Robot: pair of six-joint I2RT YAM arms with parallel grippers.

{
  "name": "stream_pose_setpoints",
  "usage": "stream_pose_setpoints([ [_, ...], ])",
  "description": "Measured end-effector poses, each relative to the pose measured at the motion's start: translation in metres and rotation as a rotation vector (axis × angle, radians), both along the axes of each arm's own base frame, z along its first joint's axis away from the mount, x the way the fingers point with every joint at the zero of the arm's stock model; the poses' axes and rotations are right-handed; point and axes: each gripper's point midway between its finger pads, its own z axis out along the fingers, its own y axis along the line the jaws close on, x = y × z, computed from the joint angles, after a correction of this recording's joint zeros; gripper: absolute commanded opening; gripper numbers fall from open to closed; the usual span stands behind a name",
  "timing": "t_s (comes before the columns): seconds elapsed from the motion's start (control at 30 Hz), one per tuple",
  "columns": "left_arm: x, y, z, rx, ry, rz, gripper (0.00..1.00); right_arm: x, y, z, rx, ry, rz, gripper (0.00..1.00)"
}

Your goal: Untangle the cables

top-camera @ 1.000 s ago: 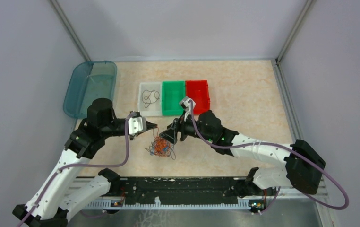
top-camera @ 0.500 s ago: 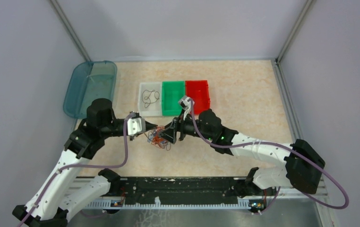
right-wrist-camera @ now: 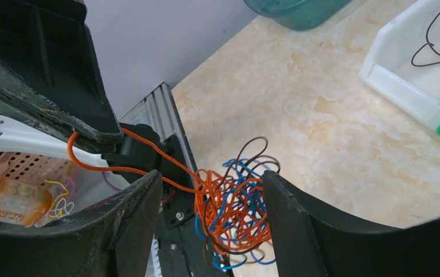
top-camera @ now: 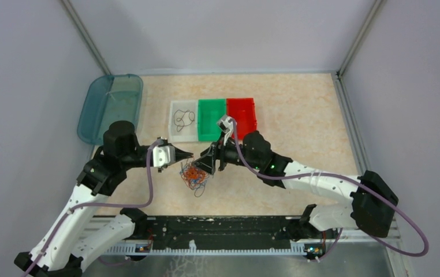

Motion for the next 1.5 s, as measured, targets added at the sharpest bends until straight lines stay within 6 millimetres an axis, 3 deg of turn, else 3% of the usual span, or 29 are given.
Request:
stream_pose_setpoints([
  [0.27, -0.008, 0.000, 0.014, -0.027, -0.035, -0.027, 0.01, -0.006, -0.021, 0.021, 0.025, -0.044, -0.008, 0.64],
  [0.47, -0.011, -0.001, 0.015, -0.032, -0.046, -0.048, 0.00, 0.002, -0.025, 0.019, 0.026, -0.033, -0.027, 0.62],
  [0.73, -0.013, -0.001, 0.016, -0.035, -0.047, -0.063, 0.00, -0.003, -0.006, 0.007, 0.025, 0.027, 0.047, 0.62],
  [0.97, -0.015, -0.002, 0.016, -0.038, -0.046, -0.072, 0.00, -0.021, 0.005, 0.017, 0.070, 0.029, 0.117, 0.62],
  [1.27, -0.016, -0.003, 0.017, -0.040, -0.043, -0.079, 0.00, -0.018, 0.022, 0.019, 0.088, 0.042, 0.138, 0.63],
  [1.5, -0.017, -0.004, 0.028, -0.062, -0.034, -0.079, 0.00, -0.019, 0.031, 0.007, 0.075, 0.062, 0.149, 0.63],
])
